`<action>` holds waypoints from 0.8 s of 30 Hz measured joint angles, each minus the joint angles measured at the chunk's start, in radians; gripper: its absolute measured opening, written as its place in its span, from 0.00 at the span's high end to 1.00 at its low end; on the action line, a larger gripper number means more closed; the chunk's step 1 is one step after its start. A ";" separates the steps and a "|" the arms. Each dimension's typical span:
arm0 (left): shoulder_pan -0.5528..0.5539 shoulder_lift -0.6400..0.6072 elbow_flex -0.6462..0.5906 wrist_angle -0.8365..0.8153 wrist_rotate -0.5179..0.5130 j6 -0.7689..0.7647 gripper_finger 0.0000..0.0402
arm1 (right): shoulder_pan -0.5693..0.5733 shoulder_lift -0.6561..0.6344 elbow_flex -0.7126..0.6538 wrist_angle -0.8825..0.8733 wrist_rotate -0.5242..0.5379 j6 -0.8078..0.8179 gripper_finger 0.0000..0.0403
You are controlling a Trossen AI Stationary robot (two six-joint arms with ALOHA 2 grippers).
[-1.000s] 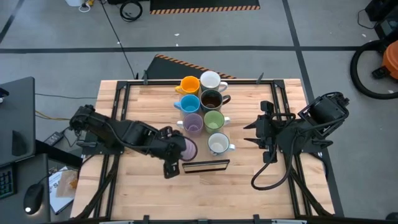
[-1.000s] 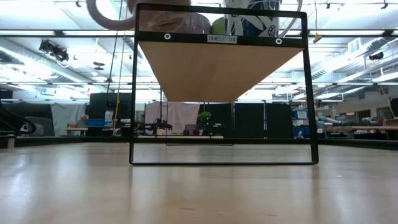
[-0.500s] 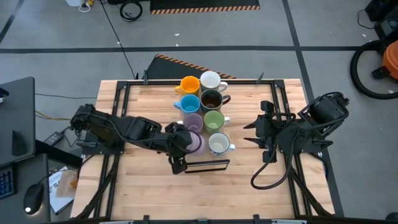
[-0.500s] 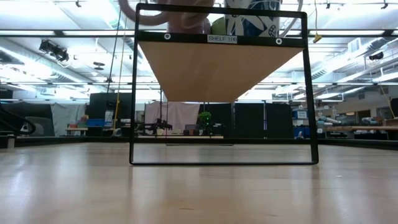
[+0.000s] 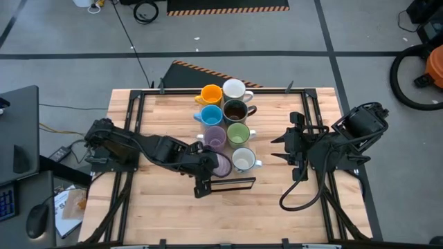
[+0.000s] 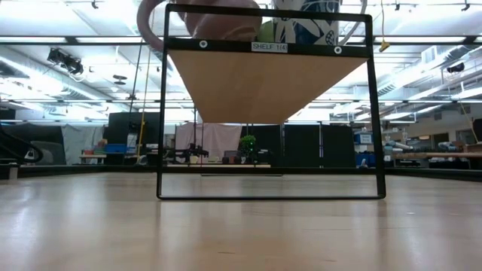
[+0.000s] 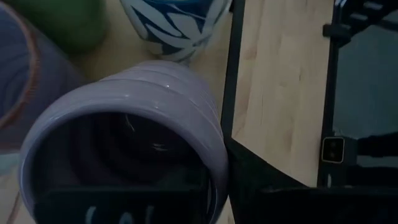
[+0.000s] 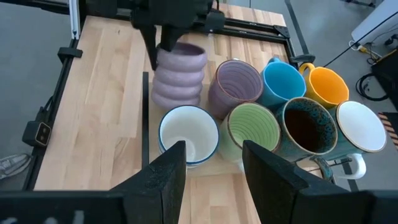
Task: Place coffee mugs
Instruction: Put the purple mug on the shelf
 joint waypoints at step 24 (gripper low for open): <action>-0.001 0.037 0.000 -0.011 0.031 0.002 0.84 | 0.000 0.000 0.000 0.020 -0.009 0.008 0.59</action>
